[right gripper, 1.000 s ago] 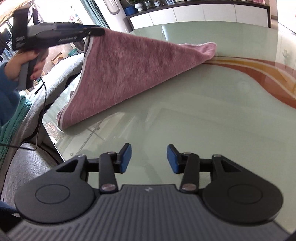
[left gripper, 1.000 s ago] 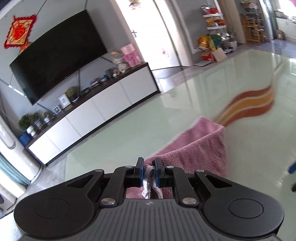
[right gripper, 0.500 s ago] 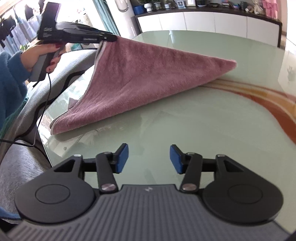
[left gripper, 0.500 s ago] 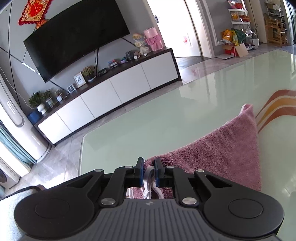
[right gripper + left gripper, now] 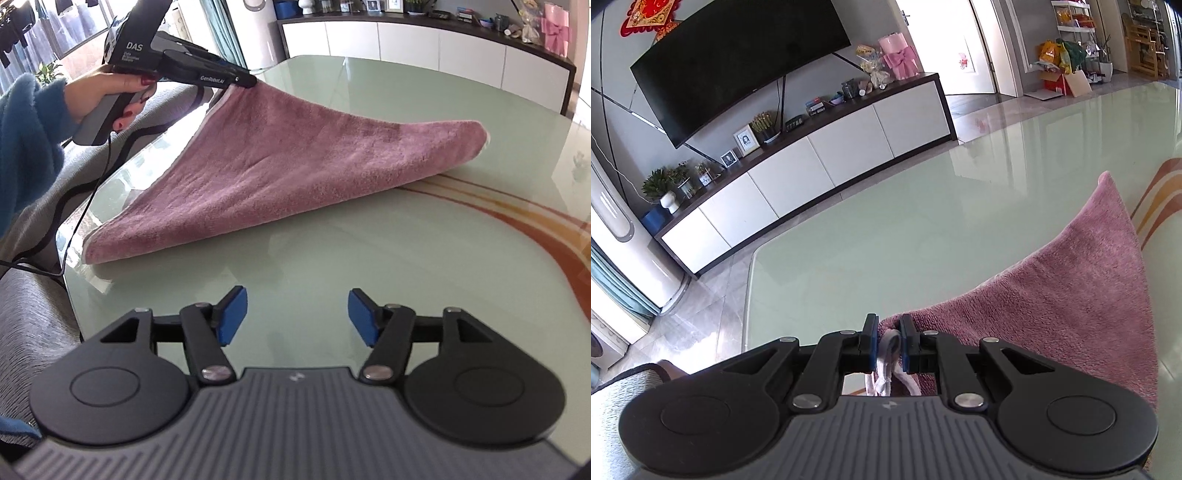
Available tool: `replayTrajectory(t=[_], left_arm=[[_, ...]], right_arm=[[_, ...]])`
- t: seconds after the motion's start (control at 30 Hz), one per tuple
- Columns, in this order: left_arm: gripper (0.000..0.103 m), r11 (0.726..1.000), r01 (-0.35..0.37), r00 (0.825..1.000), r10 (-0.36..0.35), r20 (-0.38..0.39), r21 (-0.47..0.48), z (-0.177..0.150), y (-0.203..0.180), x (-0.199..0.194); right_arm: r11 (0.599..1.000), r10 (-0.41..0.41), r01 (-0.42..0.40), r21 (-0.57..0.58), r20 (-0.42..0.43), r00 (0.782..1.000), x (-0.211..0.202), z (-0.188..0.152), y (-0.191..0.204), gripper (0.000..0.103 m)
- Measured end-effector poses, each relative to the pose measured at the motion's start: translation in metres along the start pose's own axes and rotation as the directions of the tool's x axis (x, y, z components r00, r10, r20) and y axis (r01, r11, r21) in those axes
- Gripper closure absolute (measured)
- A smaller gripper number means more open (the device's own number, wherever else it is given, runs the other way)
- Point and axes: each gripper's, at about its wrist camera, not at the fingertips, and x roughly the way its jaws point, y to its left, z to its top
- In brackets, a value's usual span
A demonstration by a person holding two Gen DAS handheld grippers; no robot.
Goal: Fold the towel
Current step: 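Lift the corner with the left tool while the right tool opens and withdraws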
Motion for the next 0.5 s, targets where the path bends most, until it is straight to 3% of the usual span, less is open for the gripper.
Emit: replayTrajectory(t=[0.5], left_arm=[[0.087, 0.999, -0.029, 0.999, 0.029, -0.040, -0.022, -0.015, 0.002, 0.034]], right_arm=[[1.000, -0.026, 0.025, -0.008, -0.027, 0.999, 0.006, -0.001, 0.001, 0.037]])
